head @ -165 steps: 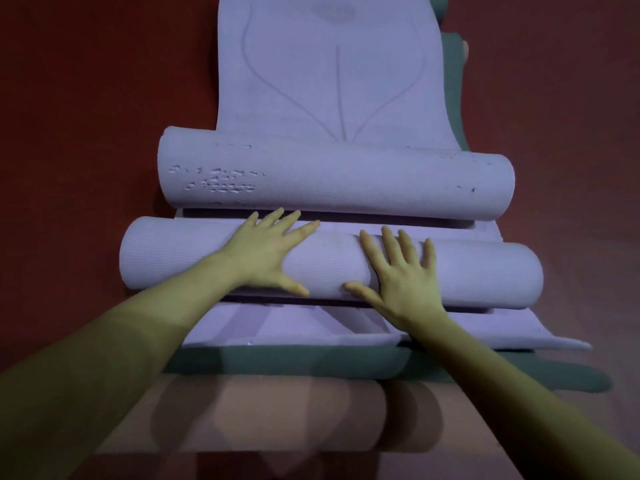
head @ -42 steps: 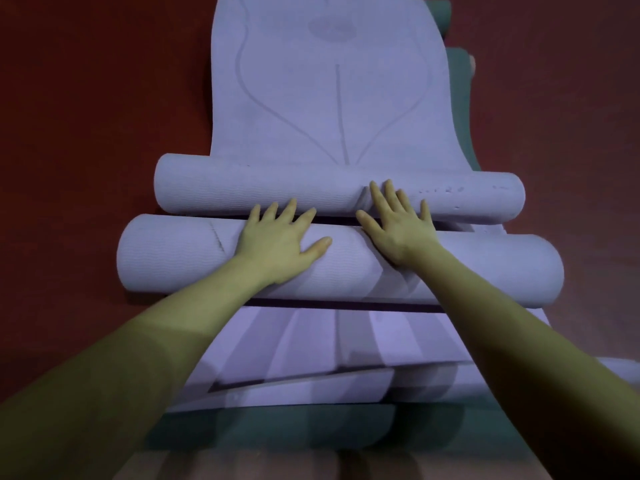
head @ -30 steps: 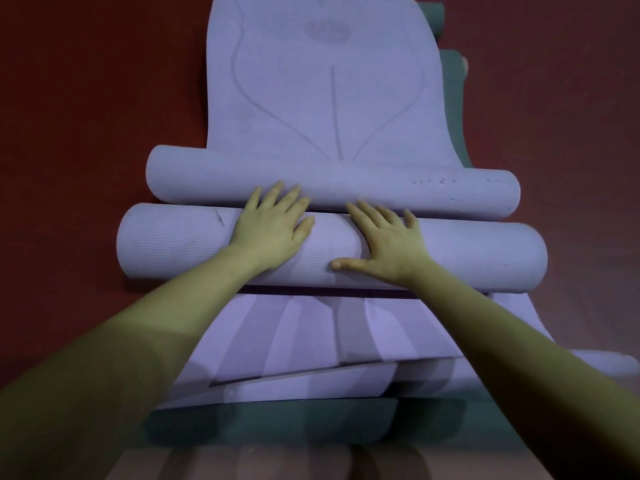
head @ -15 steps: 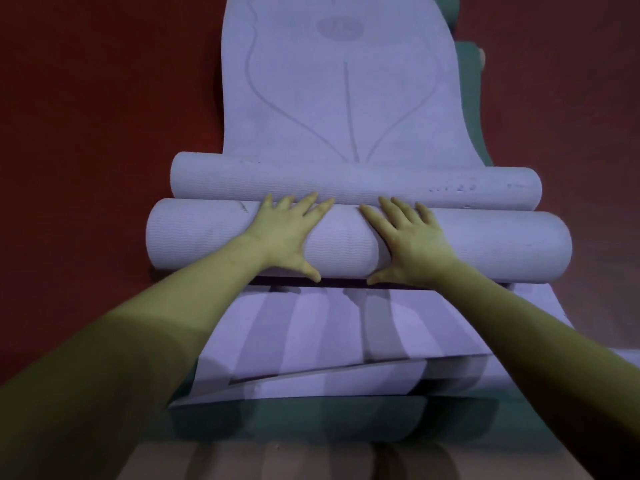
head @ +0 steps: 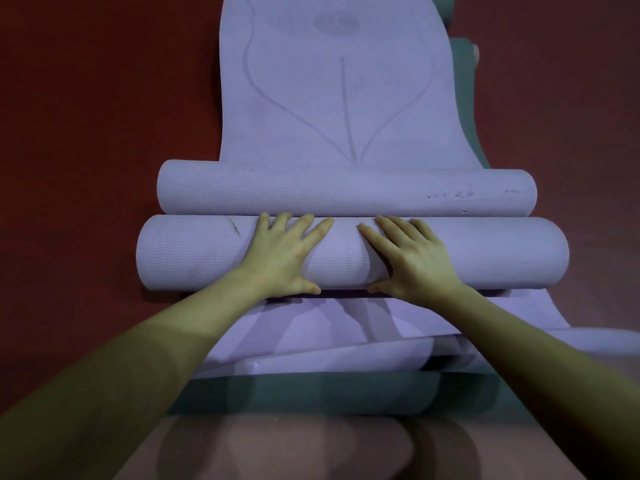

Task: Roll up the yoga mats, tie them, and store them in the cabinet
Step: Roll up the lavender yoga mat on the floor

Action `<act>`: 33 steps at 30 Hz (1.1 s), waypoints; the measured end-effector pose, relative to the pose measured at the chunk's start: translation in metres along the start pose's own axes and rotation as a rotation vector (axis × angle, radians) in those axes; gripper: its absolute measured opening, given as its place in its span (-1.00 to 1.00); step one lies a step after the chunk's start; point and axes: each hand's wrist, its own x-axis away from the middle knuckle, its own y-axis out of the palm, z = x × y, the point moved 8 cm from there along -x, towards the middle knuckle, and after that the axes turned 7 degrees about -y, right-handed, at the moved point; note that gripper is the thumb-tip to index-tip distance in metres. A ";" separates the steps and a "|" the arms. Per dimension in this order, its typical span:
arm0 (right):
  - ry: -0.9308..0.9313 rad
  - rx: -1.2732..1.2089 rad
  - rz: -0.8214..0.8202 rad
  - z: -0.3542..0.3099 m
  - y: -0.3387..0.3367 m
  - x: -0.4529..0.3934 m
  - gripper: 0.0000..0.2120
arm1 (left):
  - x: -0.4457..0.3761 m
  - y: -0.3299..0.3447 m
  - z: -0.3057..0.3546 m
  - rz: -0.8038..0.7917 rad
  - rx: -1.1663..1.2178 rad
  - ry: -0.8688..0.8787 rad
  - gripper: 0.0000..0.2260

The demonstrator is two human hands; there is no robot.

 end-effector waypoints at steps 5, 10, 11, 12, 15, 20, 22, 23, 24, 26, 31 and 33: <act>-0.027 -0.053 -0.030 -0.015 -0.011 0.013 -0.05 | 0.023 -0.004 0.006 -0.032 0.030 0.000 0.02; -0.012 -0.147 -0.093 -0.027 -0.012 0.032 -0.04 | 0.045 0.002 0.010 -0.128 0.097 0.040 0.04; 0.000 -0.158 -0.106 -0.028 -0.010 0.034 -0.04 | 0.047 0.003 0.010 -0.148 0.107 0.045 0.04; 0.009 -0.170 -0.125 -0.028 -0.009 0.035 -0.05 | 0.048 0.003 0.009 -0.163 0.115 0.048 0.03; 0.027 -0.212 -0.173 -0.028 -0.007 0.034 -0.19 | 0.043 -0.005 0.006 -0.178 0.198 -0.006 -0.11; 0.167 -0.224 -0.244 -0.018 -0.004 0.020 -0.26 | 0.013 -0.001 0.000 -0.247 0.304 -0.152 -0.41; 0.212 -0.214 -0.315 -0.012 0.003 0.011 -0.19 | -0.002 0.004 -0.007 -0.268 0.308 -0.200 -0.41; 0.224 -0.204 -0.348 -0.009 0.006 0.007 -0.17 | -0.009 0.005 -0.010 -0.263 0.294 -0.211 -0.41; 0.236 -0.198 -0.376 -0.006 0.009 0.002 -0.18 | -0.014 0.006 -0.011 -0.256 0.275 -0.220 -0.42; 0.266 -0.216 -0.424 0.004 0.016 -0.007 -0.30 | -0.023 0.005 -0.016 -0.222 0.253 -0.265 -0.43; 0.324 -0.269 -0.501 0.030 0.029 -0.035 -0.39 | -0.017 -0.004 -0.020 -0.055 0.238 -0.308 -0.36; 0.348 -0.273 -0.500 0.037 0.033 -0.042 -0.37 | -0.007 -0.005 -0.011 -0.021 0.217 -0.244 -0.23</act>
